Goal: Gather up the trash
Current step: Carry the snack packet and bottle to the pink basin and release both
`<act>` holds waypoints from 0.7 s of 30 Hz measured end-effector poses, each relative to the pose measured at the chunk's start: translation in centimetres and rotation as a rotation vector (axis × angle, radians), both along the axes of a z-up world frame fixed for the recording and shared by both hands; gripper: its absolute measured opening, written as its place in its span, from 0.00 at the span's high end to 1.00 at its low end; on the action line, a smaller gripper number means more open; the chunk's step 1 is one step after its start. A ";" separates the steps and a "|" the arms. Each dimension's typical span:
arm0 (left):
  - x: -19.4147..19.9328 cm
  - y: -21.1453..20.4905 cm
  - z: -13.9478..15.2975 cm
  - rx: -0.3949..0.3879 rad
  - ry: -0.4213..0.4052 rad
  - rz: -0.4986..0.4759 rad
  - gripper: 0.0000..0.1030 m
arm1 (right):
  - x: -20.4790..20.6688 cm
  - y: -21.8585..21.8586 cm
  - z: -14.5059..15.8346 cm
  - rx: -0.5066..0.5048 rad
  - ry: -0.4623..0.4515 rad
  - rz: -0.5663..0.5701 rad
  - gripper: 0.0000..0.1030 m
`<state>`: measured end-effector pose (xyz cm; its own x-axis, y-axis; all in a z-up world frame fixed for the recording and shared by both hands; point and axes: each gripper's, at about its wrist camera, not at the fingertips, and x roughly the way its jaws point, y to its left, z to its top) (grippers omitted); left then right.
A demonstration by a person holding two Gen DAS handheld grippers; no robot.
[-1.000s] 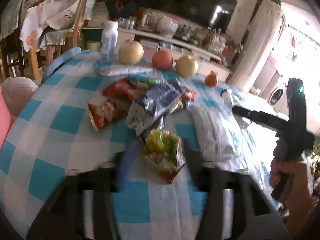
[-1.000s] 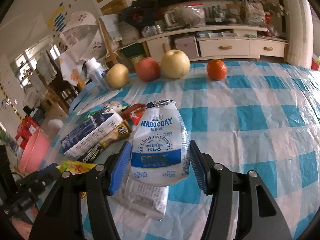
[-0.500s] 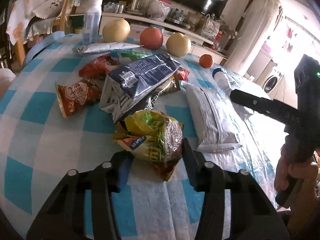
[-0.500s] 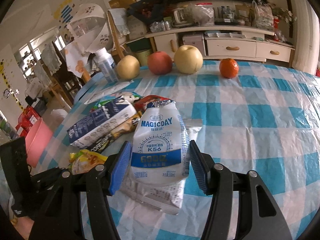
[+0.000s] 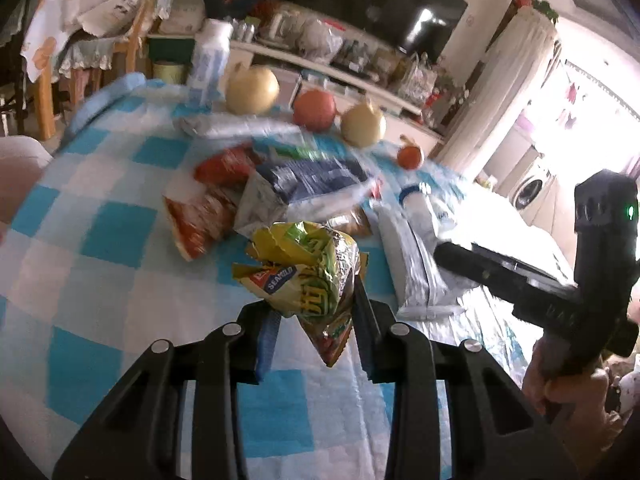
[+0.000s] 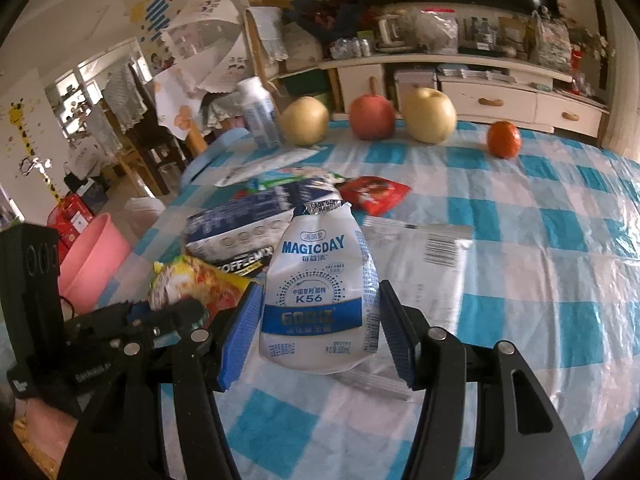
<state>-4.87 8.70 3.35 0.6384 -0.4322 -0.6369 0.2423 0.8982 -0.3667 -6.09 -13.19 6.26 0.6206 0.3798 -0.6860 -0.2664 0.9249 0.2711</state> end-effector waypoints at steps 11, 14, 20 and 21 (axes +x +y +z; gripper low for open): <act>-1.1 8.8 2.8 -0.074 -0.070 0.164 0.66 | -1.1 6.8 1.6 0.026 -0.026 0.111 0.42; -1.5 11.7 3.3 -0.086 -0.089 0.227 0.66 | -1.1 9.3 1.8 0.032 -0.021 0.151 0.42; -2.4 18.3 3.6 -0.096 -0.108 0.391 0.66 | -1.5 15.7 2.8 0.020 -0.039 0.253 0.42; -2.7 19.5 3.6 -0.091 -0.110 0.426 0.66 | -1.5 17.0 3.0 0.030 -0.040 0.274 0.42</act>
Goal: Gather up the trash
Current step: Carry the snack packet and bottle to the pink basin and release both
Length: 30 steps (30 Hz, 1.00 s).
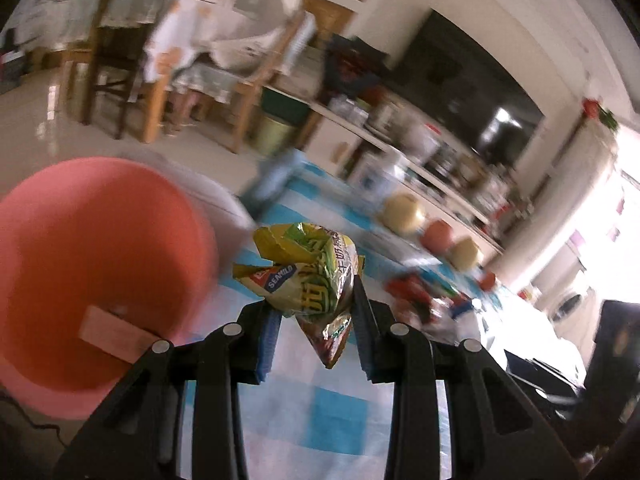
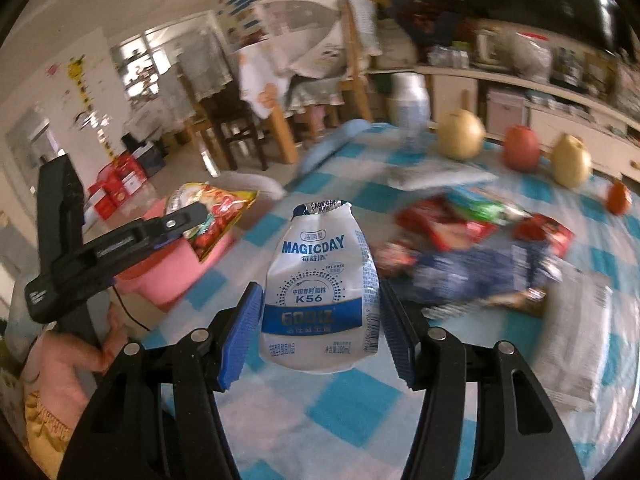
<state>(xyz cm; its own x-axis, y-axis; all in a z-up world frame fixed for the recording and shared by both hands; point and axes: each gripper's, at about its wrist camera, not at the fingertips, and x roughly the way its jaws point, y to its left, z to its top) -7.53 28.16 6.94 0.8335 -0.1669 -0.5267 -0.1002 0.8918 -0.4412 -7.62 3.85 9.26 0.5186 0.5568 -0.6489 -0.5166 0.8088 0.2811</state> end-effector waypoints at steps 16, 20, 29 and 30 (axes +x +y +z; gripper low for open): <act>-2.2 12.9 -1.5 -0.088 0.045 0.377 0.66 | 2.4 19.0 1.8 0.017 -0.021 0.228 0.42; -2.2 14.1 -2.0 -0.110 0.075 0.422 0.58 | 3.3 20.6 0.2 -0.004 0.014 0.191 0.24; -2.5 12.7 -0.7 -0.016 0.045 0.441 0.19 | 2.3 13.5 -1.0 0.040 0.041 0.003 0.13; -2.6 12.5 -0.7 -0.011 0.036 0.440 0.18 | 2.2 12.6 -1.1 0.037 0.046 -0.017 0.13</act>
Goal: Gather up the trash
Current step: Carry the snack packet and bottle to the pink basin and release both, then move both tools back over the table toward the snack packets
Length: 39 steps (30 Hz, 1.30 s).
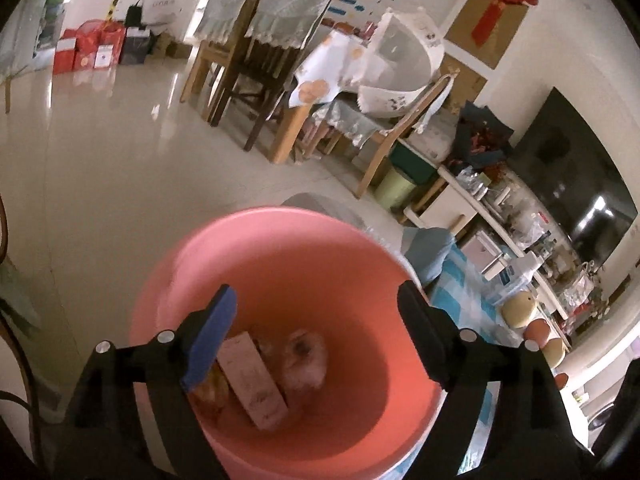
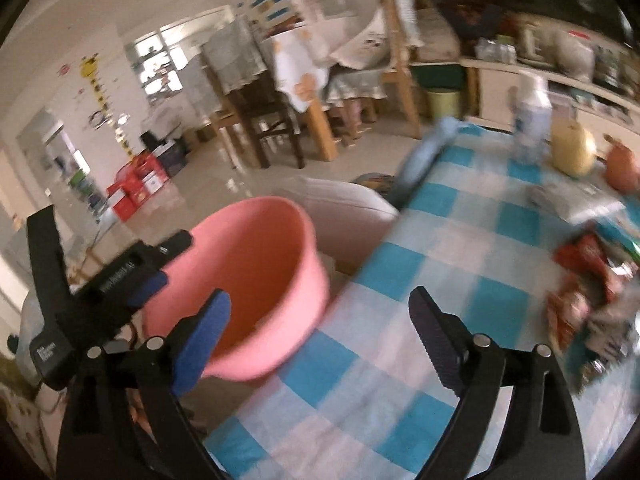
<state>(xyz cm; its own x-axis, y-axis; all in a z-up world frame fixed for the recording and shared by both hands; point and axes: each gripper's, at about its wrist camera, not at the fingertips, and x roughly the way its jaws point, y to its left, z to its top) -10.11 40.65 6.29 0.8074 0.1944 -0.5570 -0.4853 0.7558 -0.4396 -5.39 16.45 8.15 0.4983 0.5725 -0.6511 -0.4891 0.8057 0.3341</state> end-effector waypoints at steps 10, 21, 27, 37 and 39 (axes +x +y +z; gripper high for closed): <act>1.1 -4.5 1.4 0.051 -0.058 -0.144 0.11 | -2.7 -6.4 -0.3 -0.054 -0.009 -0.094 0.12; 2.4 -10.7 2.5 0.147 -0.030 -0.328 0.11 | -4.9 -10.6 0.7 -0.059 -0.030 -0.153 0.09; 2.2 -13.2 3.0 0.180 -0.067 -0.386 0.11 | -5.3 -12.6 1.0 -0.035 -0.030 -0.179 0.09; 2.5 -16.6 3.7 0.278 -0.091 -0.406 0.11 | -5.2 -16.5 0.7 -0.012 -0.014 -0.220 0.09; 2.8 -17.3 3.7 0.281 -0.086 -0.416 0.11 | -5.1 -17.6 0.7 -0.008 -0.010 -0.233 0.09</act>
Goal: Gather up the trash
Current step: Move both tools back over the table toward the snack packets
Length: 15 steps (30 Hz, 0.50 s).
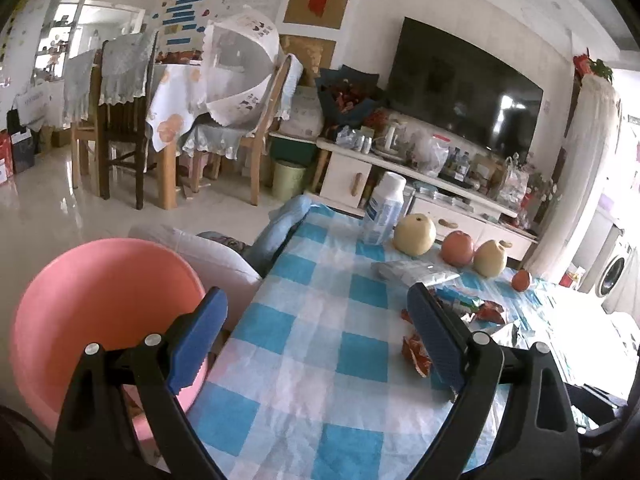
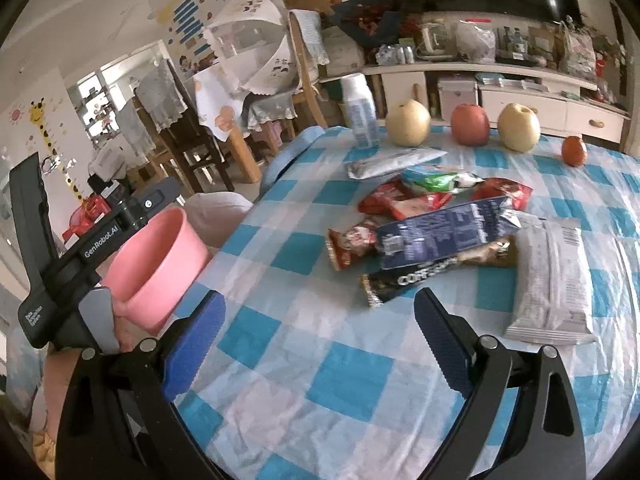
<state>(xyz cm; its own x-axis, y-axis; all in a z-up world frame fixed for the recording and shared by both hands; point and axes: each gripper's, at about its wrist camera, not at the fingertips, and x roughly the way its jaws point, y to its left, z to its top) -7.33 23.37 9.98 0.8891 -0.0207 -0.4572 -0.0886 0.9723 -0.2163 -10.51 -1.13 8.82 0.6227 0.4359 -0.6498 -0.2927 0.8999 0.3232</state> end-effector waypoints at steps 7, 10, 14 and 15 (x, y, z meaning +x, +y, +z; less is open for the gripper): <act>0.3 -2.5 0.0 0.070 -0.002 -0.032 0.11 | 0.4 -3.8 0.3 0.033 0.005 -0.054 0.09; 0.4 -3.3 0.1 0.089 -0.002 -0.055 0.11 | 0.6 -5.2 0.4 0.045 0.008 -0.072 0.09; 0.5 -4.9 0.1 0.125 -0.005 -0.093 0.11 | 0.9 -6.7 0.7 0.046 0.011 -0.085 0.09; 0.5 -5.3 0.1 0.133 -0.008 -0.101 0.11 | 1.0 -7.0 0.7 0.046 0.011 -0.088 0.09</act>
<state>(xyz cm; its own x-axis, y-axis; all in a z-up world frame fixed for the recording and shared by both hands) -6.82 18.05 10.13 0.8893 -0.0501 -0.4546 0.0126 0.9963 -0.0852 -9.53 -8.11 9.52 0.6530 0.4091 -0.6374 -0.2093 0.9063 0.3672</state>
